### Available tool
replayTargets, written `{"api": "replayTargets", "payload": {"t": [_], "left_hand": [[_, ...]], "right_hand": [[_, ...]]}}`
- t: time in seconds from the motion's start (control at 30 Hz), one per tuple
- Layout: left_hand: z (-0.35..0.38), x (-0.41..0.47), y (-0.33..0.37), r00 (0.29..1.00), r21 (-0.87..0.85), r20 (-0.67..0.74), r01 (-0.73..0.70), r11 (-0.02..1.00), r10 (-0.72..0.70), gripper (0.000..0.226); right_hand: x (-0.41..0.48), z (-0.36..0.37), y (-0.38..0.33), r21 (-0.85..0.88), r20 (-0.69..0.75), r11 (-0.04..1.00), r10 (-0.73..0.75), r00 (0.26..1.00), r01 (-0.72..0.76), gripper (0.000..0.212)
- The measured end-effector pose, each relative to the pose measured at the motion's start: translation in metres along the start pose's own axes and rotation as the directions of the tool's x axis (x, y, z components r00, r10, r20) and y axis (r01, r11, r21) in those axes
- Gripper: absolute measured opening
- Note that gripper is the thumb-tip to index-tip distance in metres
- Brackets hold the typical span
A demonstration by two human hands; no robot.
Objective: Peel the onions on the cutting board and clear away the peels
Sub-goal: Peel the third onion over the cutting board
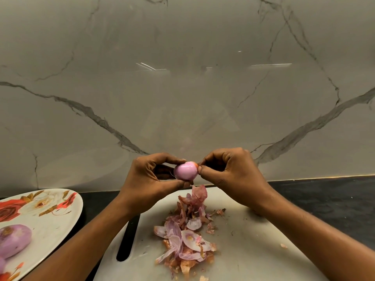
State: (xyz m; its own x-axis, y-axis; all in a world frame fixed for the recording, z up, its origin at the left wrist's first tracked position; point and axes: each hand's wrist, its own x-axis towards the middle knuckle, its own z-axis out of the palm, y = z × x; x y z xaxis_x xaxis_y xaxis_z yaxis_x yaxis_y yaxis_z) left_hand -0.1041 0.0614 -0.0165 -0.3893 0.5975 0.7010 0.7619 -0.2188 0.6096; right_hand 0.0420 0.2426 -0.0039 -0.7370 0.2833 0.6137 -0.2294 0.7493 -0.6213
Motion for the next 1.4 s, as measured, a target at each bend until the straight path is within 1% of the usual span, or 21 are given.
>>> {"api": "replayTargets", "payload": {"t": [0.17, 0.27, 0.33, 0.43, 0.47, 0.6, 0.67, 0.73, 0.83, 1.03, 1.13, 1.23, 1.4], "left_hand": [[0.000, 0.000, -0.001, 1.000, -0.035, 0.001, 0.021, 0.999, -0.021, 0.049], [-0.001, 0.000, -0.001, 1.000, -0.061, -0.002, 0.026, 0.998, -0.027, 0.047], [-0.002, 0.001, 0.001, 0.999, -0.080, -0.022, 0.029, 0.996, -0.031, 0.046], [-0.004, 0.002, 0.000, 0.999, -0.104, -0.040, 0.028, 0.994, -0.032, 0.044], [-0.004, 0.002, 0.000, 0.999, -0.091, -0.039, 0.019, 0.996, -0.023, 0.043], [-0.004, 0.002, -0.005, 0.999, 0.033, -0.011, -0.050, 0.998, 0.050, 0.042], [-0.004, 0.002, -0.007, 0.997, 0.063, 0.004, -0.075, 0.995, 0.075, 0.042], [-0.003, 0.002, -0.008, 0.995, 0.083, 0.017, -0.097, 0.992, 0.096, 0.042], [-0.003, 0.001, -0.009, 0.992, 0.113, 0.031, -0.127, 0.985, 0.124, 0.040], [-0.004, 0.001, -0.010, 0.991, 0.117, 0.034, -0.131, 0.984, 0.128, 0.041], [-0.002, 0.002, -0.009, 0.992, 0.085, 0.048, -0.117, 0.989, 0.113, 0.040], [-0.001, 0.001, -0.007, 0.995, 0.030, 0.049, -0.083, 0.996, 0.082, 0.039], [-0.002, 0.001, -0.001, 1.000, -0.056, 0.005, -0.002, 0.998, 0.003, 0.043]], "right_hand": [[0.001, 0.001, 0.003, 0.032, -0.020, 0.999, 0.033, 0.999, -0.032, 0.012], [0.004, -0.002, 0.005, 0.074, -0.055, 0.994, 0.088, 0.995, -0.083, 0.005], [0.007, -0.006, 0.008, 0.117, -0.077, 0.985, 0.134, 0.988, -0.125, 0.007], [0.008, -0.009, 0.008, 0.151, -0.042, 0.974, 0.176, 0.983, -0.168, 0.004], [0.007, -0.009, 0.007, 0.176, -0.021, 0.970, 0.176, 0.984, -0.170, 0.001], [0.005, -0.008, 0.002, 0.256, 0.023, 0.954, 0.155, 0.988, -0.156, 0.016], [0.004, -0.006, -0.001, 0.250, 0.059, 0.956, 0.140, 0.988, -0.150, 0.023], [0.003, -0.004, -0.002, 0.214, 0.084, 0.967, 0.119, 0.989, -0.135, 0.025], [0.002, -0.003, -0.001, 0.171, 0.085, 0.977, 0.115, 0.990, -0.128, 0.020], [0.002, -0.001, -0.001, 0.083, 0.084, 0.990, 0.109, 0.991, -0.116, 0.011], [0.003, 0.001, 0.000, 0.060, 0.072, 0.992, 0.109, 0.991, -0.114, 0.006], [0.005, -0.001, 0.003, 0.081, 0.031, 0.986, 0.142, 0.989, -0.144, 0.003], [0.007, -0.005, 0.008, 0.107, -0.001, 0.971, 0.214, 0.977, -0.212, 0.006]]}}
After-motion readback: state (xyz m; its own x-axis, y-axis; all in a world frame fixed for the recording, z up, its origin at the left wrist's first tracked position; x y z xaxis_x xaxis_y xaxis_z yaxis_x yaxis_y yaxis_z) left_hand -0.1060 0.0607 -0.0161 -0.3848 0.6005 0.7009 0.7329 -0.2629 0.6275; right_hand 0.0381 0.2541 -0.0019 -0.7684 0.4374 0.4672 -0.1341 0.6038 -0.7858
